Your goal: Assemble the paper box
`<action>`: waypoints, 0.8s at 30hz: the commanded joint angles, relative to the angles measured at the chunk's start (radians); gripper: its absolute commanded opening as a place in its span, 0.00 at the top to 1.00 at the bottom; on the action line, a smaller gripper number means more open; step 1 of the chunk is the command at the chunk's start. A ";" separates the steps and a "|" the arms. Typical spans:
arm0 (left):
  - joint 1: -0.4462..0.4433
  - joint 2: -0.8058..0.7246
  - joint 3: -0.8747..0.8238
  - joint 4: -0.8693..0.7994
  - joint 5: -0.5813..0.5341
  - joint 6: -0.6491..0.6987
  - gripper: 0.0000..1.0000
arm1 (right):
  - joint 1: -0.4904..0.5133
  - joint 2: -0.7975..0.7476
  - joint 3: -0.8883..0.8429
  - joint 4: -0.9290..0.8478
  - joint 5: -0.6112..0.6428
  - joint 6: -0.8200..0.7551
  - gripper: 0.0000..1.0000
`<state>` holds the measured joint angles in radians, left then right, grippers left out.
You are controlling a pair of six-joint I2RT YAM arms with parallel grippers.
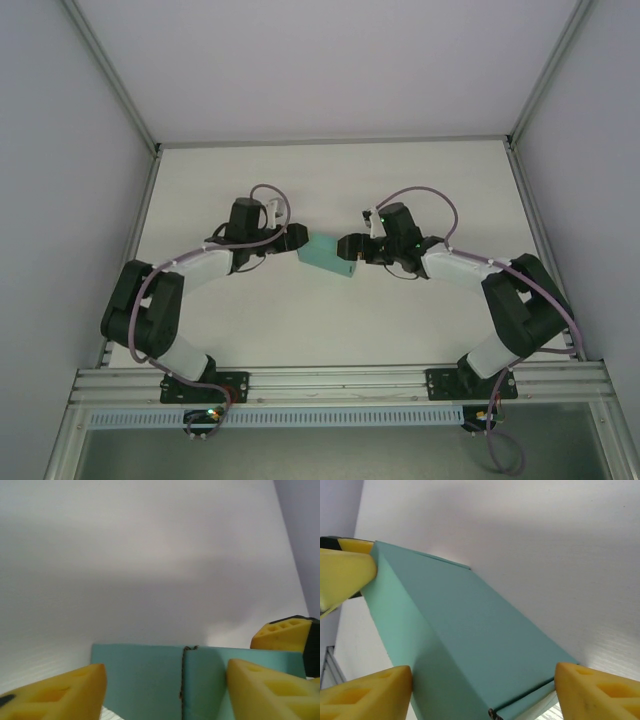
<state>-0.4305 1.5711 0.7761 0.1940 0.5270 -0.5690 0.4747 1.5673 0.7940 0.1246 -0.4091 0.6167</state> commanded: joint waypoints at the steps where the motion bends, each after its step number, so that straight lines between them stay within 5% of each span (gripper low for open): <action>1: -0.006 0.057 -0.065 -0.031 0.022 -0.011 0.46 | -0.003 0.044 -0.054 0.018 0.026 0.075 0.33; 6: -0.007 0.069 -0.089 -0.020 0.021 -0.015 0.69 | -0.015 0.018 -0.105 0.051 0.037 0.110 0.49; 11: -0.006 0.067 -0.113 -0.021 0.010 -0.011 0.93 | -0.028 -0.012 -0.132 0.051 0.031 0.114 0.49; 21: -0.006 0.060 -0.130 -0.048 0.014 0.024 0.98 | -0.037 -0.141 -0.061 -0.128 0.050 -0.115 0.00; 24: -0.006 0.060 -0.120 -0.061 0.019 0.030 0.97 | -0.032 -0.187 -0.019 -0.170 0.027 -0.293 0.00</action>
<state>-0.4313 1.5814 0.7071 0.3790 0.5961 -0.5785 0.4419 1.4368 0.7258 0.0513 -0.3889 0.5159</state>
